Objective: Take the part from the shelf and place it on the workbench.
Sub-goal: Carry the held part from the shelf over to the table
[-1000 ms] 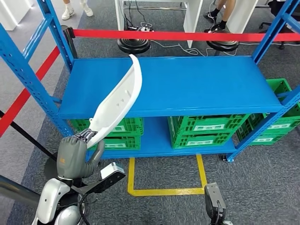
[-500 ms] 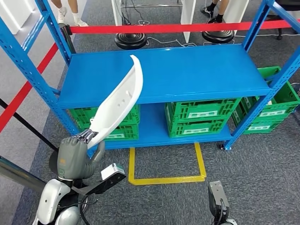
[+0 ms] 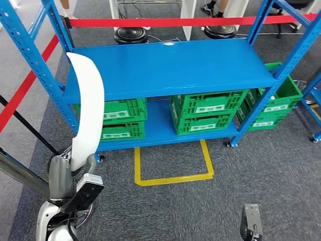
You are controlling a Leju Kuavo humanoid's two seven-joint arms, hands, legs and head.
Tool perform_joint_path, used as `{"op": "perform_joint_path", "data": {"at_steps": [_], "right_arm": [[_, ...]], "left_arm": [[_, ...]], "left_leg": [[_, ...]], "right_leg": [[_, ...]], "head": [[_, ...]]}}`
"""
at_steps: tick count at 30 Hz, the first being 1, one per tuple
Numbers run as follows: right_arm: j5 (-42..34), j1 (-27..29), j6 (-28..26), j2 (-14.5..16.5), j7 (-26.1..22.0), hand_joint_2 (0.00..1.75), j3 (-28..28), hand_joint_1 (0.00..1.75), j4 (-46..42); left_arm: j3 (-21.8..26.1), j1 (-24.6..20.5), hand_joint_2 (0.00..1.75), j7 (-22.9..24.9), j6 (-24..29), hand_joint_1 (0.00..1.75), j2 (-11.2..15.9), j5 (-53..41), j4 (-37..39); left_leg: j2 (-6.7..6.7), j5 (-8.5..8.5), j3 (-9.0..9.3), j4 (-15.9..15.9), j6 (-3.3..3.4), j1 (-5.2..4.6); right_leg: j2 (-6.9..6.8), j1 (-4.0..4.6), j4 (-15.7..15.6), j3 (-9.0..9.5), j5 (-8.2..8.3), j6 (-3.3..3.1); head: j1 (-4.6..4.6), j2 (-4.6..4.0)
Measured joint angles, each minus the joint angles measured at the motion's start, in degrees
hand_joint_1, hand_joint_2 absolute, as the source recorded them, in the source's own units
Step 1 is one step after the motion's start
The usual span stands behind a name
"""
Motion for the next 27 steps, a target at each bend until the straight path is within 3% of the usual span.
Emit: {"op": "perform_joint_path", "data": {"at_steps": [1, 2, 3, 4, 5, 6, 7, 8, 10, 11, 13, 15, 16, 17, 18, 20, 22, 23, 25, 27], "right_arm": [[0.2, 0.0, 0.0, 0.0, 0.0, 0.0, -0.3, 0.0, -0.1], [0.4, 0.1, 0.0, 0.1, 0.0, 0.0, -0.7, 0.0, -0.1], [0.8, 0.1, -0.1, 0.1, 0.0, 0.0, -1.0, 0.0, -0.2], [1.3, 0.0, -0.3, 0.1, 0.0, 0.0, -1.4, 0.0, -0.3], [1.8, -0.1, -0.6, 0.2, -0.1, 0.0, -1.7, 0.0, -0.4], [2.4, -0.3, -1.1, 0.4, -0.1, 0.0, -1.9, 0.0, -0.6], [3.0, -0.5, -1.5, 0.7, -0.1, 0.0, -2.1, 0.0, -0.8], [3.5, -0.6, -1.9, 1.1, -0.2, 0.0, -2.3, 0.0, -0.9], [4.3, -0.3, -2.2, 1.7, -0.2, 0.0, -2.8, 0.0, -1.1], [4.6, -0.1, -2.2, 2.0, -0.1, 0.0, -3.0, 0.0, -1.1], [5.0, -0.1, -2.2, 2.5, -0.1, 0.0, -3.2, 0.0, -1.1], [5.3, -0.3, -2.2, 2.8, -0.1, 0.0, -3.4, 0.0, -1.1], [5.6, -0.3, -2.2, 2.9, -0.1, 0.0, -3.4, 0.0, -1.1], [6.0, -0.3, -2.3, 3.1, -0.1, 0.0, -3.5, 0.0, -1.1], [6.5, -0.3, -2.4, 3.2, -0.1, 0.0, -3.5, 0.0, -1.1], [7.6, -0.6, -2.9, 3.6, 0.0, 0.0, -3.5, 0.0, -1.1], [8.1, -1.1, -3.0, 4.2, 0.0, 0.0, -3.5, 0.0, -1.1], [8.1, -1.3, -3.0, 4.3, -0.1, 0.0, -3.5, 0.0, -1.1], [8.1, -1.3, -3.0, 4.6, -0.2, 0.0, -3.5, 0.0, -1.1], [8.1, -1.1, -3.5, 4.7, -0.2, 0.0, -3.5, 0.0, -1.0]], "left_arm": [[0.2, 0.1, 1.75, 0.0, -0.1, 1.75, -0.1, 0.0, 0.1], [0.3, 0.1, 1.75, 0.0, -0.1, 1.75, -0.2, 0.1, 0.2], [0.5, 0.2, 1.75, 0.1, -0.2, 1.75, -0.2, 0.2, 0.3], [0.6, 0.3, 1.75, 0.1, -0.2, 1.75, -0.2, 0.3, 0.4], [0.8, 0.4, 1.75, 0.1, -0.1, 1.75, -0.2, 0.5, 0.4], [1.1, 0.7, 1.75, 0.0, -0.1, 1.75, -0.2, 0.7, 0.4], [1.4, 1.0, 1.75, -0.2, 0.0, 1.75, -0.3, 1.0, 0.4], [1.7, 1.4, 1.75, -0.4, 0.0, 1.75, -0.3, 1.3, 0.4], [2.3, 2.0, 1.75, -0.9, 0.0, 1.75, -0.3, 1.8, 0.4], [2.6, 2.4, 1.75, -1.2, 0.0, 1.75, -0.3, 2.0, 0.4], [3.2, 3.0, 1.75, -1.4, 0.0, 1.75, -0.2, 2.3, 0.4], [3.7, 3.3, 1.75, -1.5, -0.1, 1.75, -0.2, 2.4, 0.4], [3.9, 3.4, 1.75, -1.6, -0.1, 1.75, -0.2, 2.4, 0.4], [4.1, 3.4, 1.75, -1.7, -0.3, 1.75, -0.2, 2.5, 0.4], [4.3, 3.5, 1.75, -1.7, -0.7, 1.75, -0.2, 2.7, 0.4], [4.9, 3.8, 1.75, -1.9, -1.9, 1.75, -0.2, 3.5, 0.3], [5.7, 4.3, 1.75, -2.4, -3.4, 1.75, -0.2, 4.6, 0.1], [6.1, 4.5, 1.75, -2.8, -4.1, 1.75, -0.2, 5.2, 0.0], [7.0, 5.0, 1.75, -3.6, -5.3, 1.75, -0.4, 6.4, -0.2], [7.9, 5.4, 1.75, -4.1, -6.0, 1.75, -0.6, 7.3, -0.4]], "left_leg": [[0.61, 0.65, -0.85, 0.0, 0.02, -0.06], [1.18, 1.28, -1.68, 0.1, -0.03, -0.09], [1.72, 1.91, -2.49, 0.1, -0.16, -0.1], [2.21, 2.5, -3.21, 0.2, -0.35, -0.11], [2.67, 3.01, -3.77, 0.3, -0.62, -0.2], [3.16, 3.5, -4.14, 0.4, -0.92, -0.32], [3.7, 4.01, -4.29, 0.5, -1.19, -0.41], [4.27, 4.52, -4.34, 0.5, -1.46, -0.44], [4.9, 5.17, -4.45, 0.4, -2.11, -0.23], [4.27, 4.25, -4.76, 0.9, -2.52, -0.12], [1.79, -0.8, -6.16, 5.0, -3.11, 0.0], [0.12, -6.46, -7.94, 12.6, -3.15, -0.04], [-0.12, -7.48, -8.28, 15.7, -3.06, -0.08], [-0.23, -7.09, -7.9, 17.0, -2.93, -0.12], [-0.36, -5.68, -6.58, 16.4, -2.74, -0.15], [-1.8, -3.03, -1.28, 9.8, -2.26, -0.14], [-3.85, -3.34, 3.94, 2.2, -1.82, -0.04], [-4.35, -3.97, 5.16, 0.3, -1.69, -0.08], [-3.42, -3.97, 5.17, -0.4, -1.26, -0.12], [-2.15, -3.24, 4.71, -0.5, -0.45, -0.03]], "right_leg": [[-0.1, -0.01, 2.9, -0.05, -0.44, 0.12], [-0.17, -0.02, 4.0, 0.73, 0.53, 0.2], [-0.39, -0.03, 3.1, 2.53, 2.25, 0.25], [-1.0, -0.04, 0.3, 5.37, 3.79, 0.29], [-2.02, 0.0, -4.1, 9.1, 4.13, 0.32], [-2.93, 0.14, -9.0, 12.6, 3.5, 0.1], [-3.57, 0.28, -12.7, 14.94, 2.6, -0.21], [-3.67, 0.49, -14.9, 16.07, 1.81, -0.6], [-2.85, 0.61, -15.3, 15.04, 2.28, -1.73], [-2.4, 0.57, -15.2, 14.37, 2.83, -2.32], [-1.46, 0.38, -15.2, 12.91, 4.4, -3.36], [-0.23, 0.43, -15.1, 11.07, 6.05, -3.72], [0.43, 0.48, -15.0, 10.03, 6.78, -3.72], [1.05, 0.51, -14.9, 9.05, 7.42, -3.65], [1.68, 0.51, -14.9, 8.14, 8.0, -3.55], [3.03, 0.45, -14.6, 6.53, 9.19, -3.19], [4.36, 0.52, -14.0, 5.32, 10.23, -2.71], [4.93, 0.53, -13.9, 4.94, 10.71, -2.41], [5.88, 0.42, -14.0, 4.46, 11.56, -1.76], [4.31, 0.46, -12.2, 3.23, 10.24, -1.21]], "head": [[0.0, 0.0], [-0.01, 0.0], [0.01, 0.0], [0.01, 0.0], [0.04, 0.0], [0.03, 0.0], [-0.04, -0.01], [-0.08, -0.01], [-0.16, -0.01], [-0.14, 0.0], [-0.24, -0.01], [-0.33, -0.01], [-0.34, -0.01], [-0.34, 0.0], [-0.34, 0.0], [-0.34, 0.0], [-0.33, 0.0], [-0.34, 0.0], [-0.41, 0.0], [-0.22, 0.0]]}}
